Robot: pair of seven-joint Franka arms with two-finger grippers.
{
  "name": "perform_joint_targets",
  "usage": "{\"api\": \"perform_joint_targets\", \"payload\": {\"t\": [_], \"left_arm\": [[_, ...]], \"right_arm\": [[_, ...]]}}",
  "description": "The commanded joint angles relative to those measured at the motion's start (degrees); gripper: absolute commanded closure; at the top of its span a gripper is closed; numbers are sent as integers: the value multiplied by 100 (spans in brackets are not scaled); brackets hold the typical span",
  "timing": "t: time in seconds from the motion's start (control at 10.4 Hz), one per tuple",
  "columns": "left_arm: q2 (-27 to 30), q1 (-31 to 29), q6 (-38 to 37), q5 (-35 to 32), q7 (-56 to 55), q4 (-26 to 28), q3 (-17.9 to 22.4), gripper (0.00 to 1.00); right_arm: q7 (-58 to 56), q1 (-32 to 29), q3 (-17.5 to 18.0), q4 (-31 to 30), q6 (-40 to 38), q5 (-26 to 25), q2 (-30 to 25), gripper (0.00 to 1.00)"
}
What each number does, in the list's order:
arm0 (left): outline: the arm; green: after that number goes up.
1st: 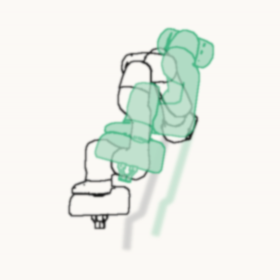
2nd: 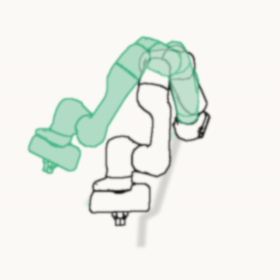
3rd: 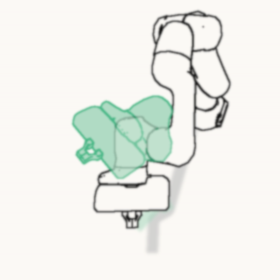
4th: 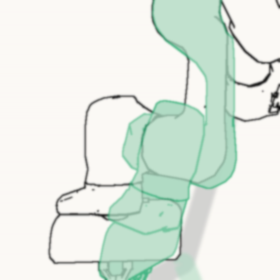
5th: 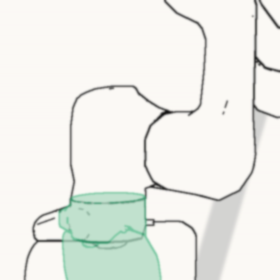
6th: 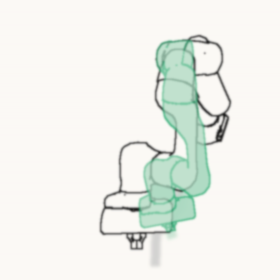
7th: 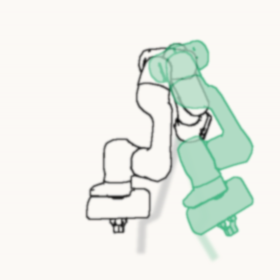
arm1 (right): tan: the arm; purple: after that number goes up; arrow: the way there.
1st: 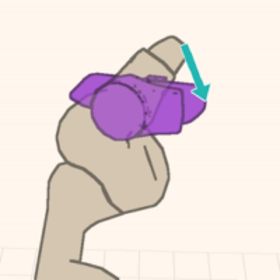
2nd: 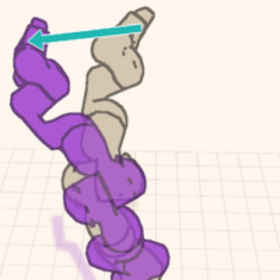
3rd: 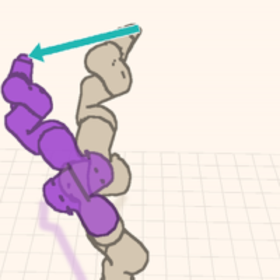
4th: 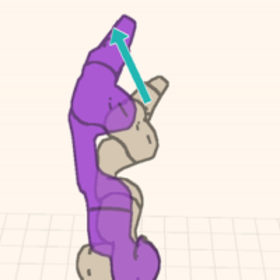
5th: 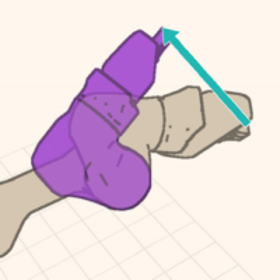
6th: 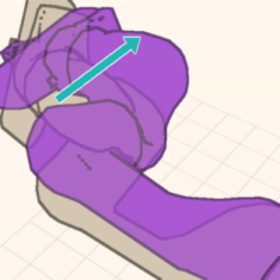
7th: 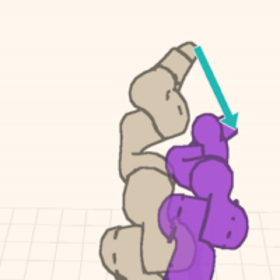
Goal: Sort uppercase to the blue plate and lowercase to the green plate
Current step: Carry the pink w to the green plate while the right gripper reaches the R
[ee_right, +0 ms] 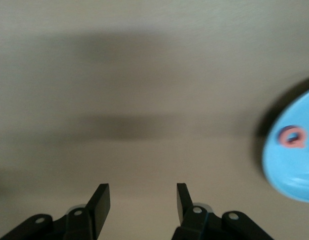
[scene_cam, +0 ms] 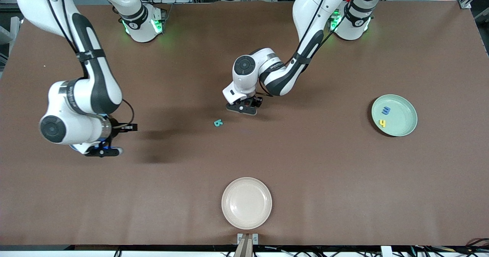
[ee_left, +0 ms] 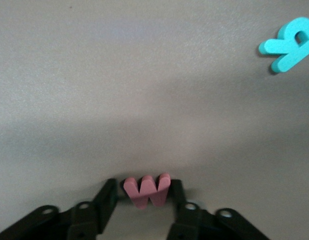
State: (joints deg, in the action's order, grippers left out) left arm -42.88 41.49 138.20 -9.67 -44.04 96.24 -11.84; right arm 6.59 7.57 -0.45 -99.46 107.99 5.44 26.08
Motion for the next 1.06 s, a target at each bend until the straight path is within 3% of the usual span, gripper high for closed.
{"api": "perform_joint_targets", "payload": {"t": [0.0, 0.1, 0.38, 0.58, 0.77, 0.96], "left_arm": [[-97, 17, 189, 88, -87, 9, -11, 85], [-89, 17, 189, 88, -87, 9, -11, 100], [130, -53, 163, 123, -279, 18, -3, 100], [595, -228, -116, 123, -308, 27, 68, 100], [964, -631, -337, 106, -167, 27, 68, 100], [1290, -1158, -399, 115, 279, 9, 42, 100]], "right_arm": [[604, -54, 316, -39, 20, 19, -94, 38], [702, -54, 396, -47, 81, 19, -85, 38], [1324, 261, 467, -171, 635, 54, 37, 38], [1895, 341, 685, -171, 662, 54, 55, 38], [2362, 586, 766, -240, 819, 54, 99, 38], [2766, 832, 783, -687, 1572, 54, 117, 38]]}}
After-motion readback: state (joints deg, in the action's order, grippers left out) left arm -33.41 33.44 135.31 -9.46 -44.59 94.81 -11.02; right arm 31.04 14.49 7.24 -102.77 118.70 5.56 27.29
